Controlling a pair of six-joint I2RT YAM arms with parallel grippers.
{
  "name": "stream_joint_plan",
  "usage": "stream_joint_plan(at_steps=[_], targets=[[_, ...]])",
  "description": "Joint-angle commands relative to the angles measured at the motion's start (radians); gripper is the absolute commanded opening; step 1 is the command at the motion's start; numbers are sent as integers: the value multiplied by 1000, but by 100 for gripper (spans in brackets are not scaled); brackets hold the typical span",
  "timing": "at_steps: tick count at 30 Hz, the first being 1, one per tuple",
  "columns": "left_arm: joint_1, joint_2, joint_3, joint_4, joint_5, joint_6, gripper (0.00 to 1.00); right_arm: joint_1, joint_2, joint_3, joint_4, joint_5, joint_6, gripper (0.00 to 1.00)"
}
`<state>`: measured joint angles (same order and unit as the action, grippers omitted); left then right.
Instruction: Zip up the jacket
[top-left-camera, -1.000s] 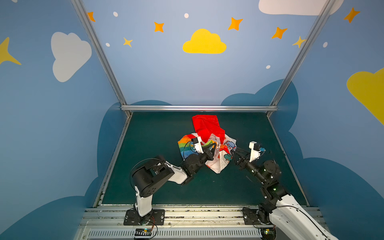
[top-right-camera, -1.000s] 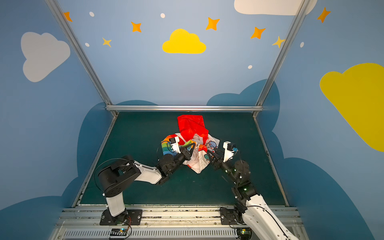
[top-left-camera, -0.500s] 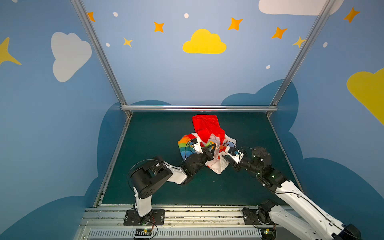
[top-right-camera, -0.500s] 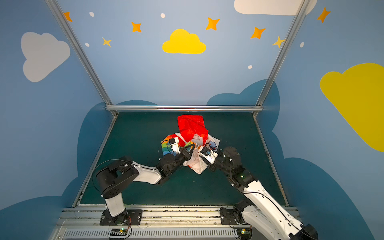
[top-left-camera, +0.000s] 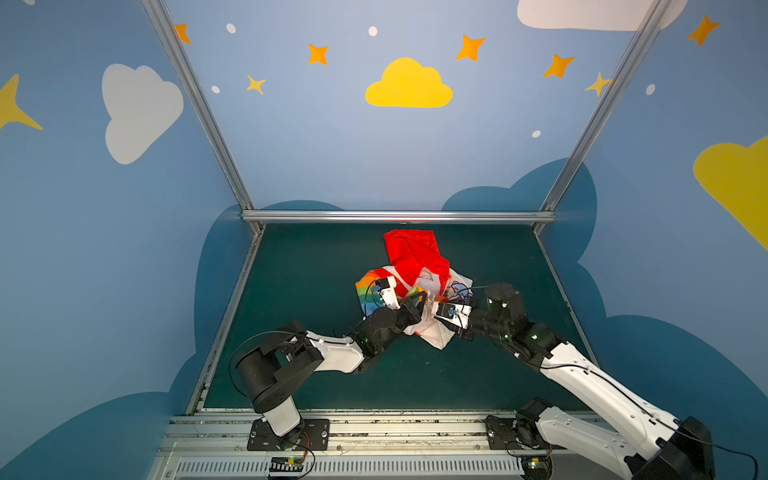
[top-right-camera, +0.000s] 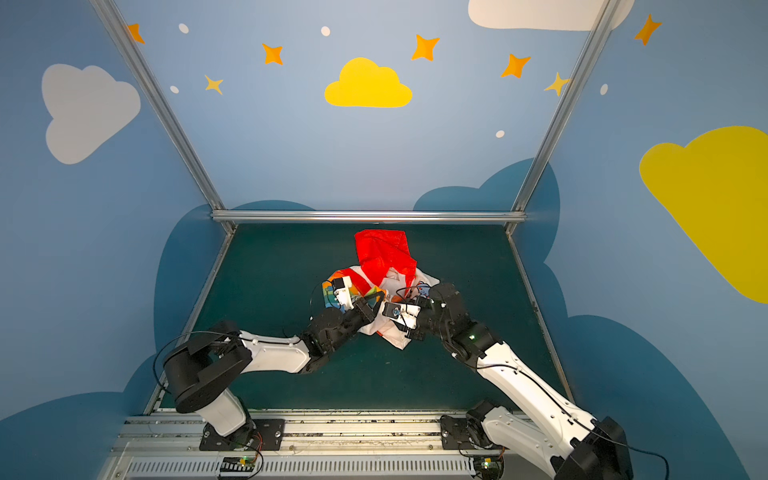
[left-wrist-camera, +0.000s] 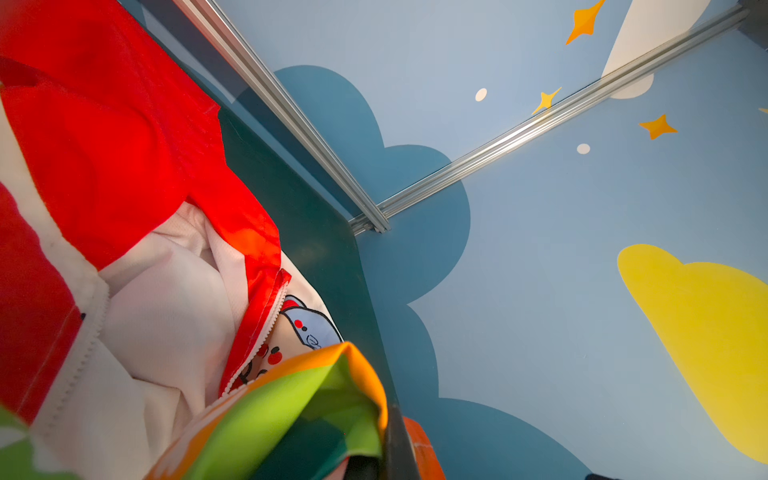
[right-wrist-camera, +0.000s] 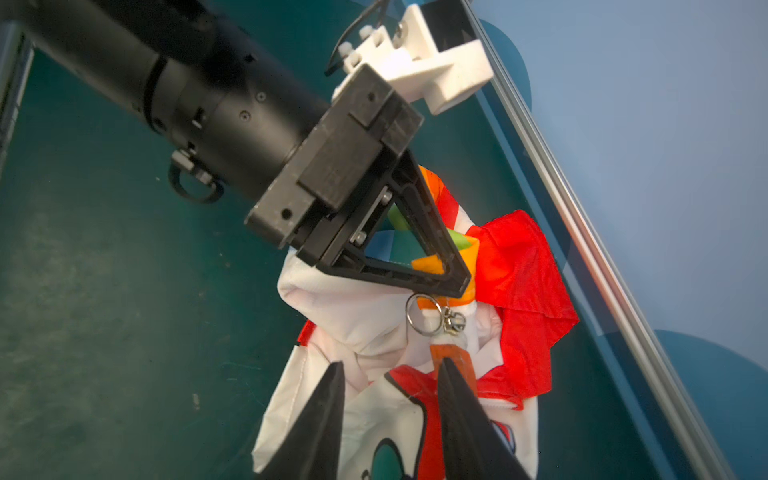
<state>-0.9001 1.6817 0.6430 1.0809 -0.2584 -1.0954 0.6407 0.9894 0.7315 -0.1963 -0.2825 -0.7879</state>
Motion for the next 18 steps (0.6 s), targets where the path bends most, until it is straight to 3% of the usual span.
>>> stream_joint_plan(at_steps=[1, 18], targets=[[-6, -27, -3, -23, 20, -11, 3, 14, 14, 24, 23, 32, -35, 44], [-10, -31, 3, -18, 19, -19, 3, 40, 138, 44, 145, 121, -71, 43]])
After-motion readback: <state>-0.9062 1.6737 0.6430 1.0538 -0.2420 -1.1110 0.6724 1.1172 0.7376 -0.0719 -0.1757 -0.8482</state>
